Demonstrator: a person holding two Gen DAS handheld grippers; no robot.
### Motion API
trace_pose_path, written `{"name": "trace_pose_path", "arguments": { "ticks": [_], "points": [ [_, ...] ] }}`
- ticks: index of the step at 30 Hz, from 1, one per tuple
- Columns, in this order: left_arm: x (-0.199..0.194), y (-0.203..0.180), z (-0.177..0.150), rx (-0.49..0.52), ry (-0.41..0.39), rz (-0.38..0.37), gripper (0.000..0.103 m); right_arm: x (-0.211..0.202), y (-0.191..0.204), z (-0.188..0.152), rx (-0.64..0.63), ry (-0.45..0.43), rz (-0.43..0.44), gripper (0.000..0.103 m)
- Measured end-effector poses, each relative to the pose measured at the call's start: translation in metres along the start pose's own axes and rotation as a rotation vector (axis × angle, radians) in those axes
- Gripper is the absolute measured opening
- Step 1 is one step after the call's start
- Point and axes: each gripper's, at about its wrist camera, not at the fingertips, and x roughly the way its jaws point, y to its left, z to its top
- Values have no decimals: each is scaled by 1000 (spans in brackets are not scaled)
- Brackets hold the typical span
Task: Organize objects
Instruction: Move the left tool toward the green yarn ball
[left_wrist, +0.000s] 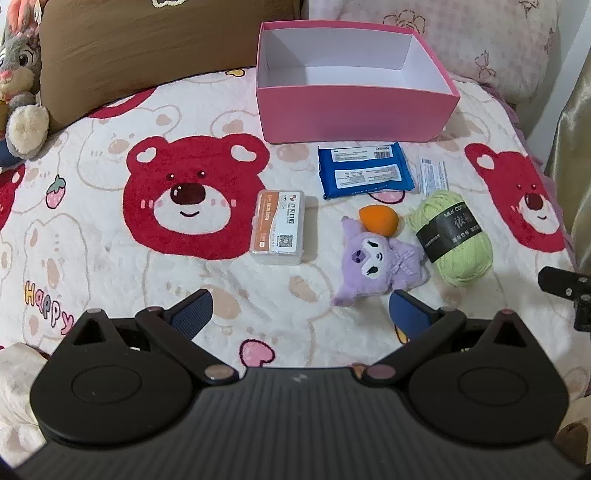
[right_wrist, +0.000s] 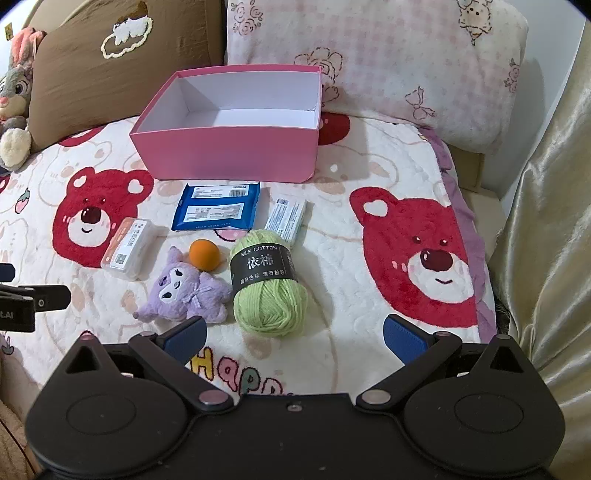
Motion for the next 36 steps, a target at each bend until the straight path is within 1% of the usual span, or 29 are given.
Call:
{"name": "trace_pose_path", "arguments": {
  "ticks": [3,6,10,11,14,16,22,27,33,36],
  "points": [
    [-2,-1,0,8,-8,19,103,0,2,0,-4,-2,1,103],
    [-5,2,0,-11,-18,34,103,-1,3,0,-4,-4,0,103],
    [-6,5,1,-16,-23,33,103,-1,4,0,-4,0,3,103],
    [-6,5,1,-17,-23,33,103,-1,4,1,1,2,14,103],
    [-6,5,0,-21,-18,33,103,-2,4,2,30,15,92,103],
    [-3,5,0,-20,-11,40,103,-1,8,2,34,14,106,103],
    [3,9,0,-35,3,25,103,2,21,1,-4,11,57,103],
    [7,7,1,-15,6,53,103,12,26,0,-37,19,-10,103],
    [8,9,-2,-53,7,27,103,19,26,-2,-47,37,-24,103],
    [9,13,-3,-88,9,1,103,19,27,-2,-54,35,-36,103]
  ]
}}
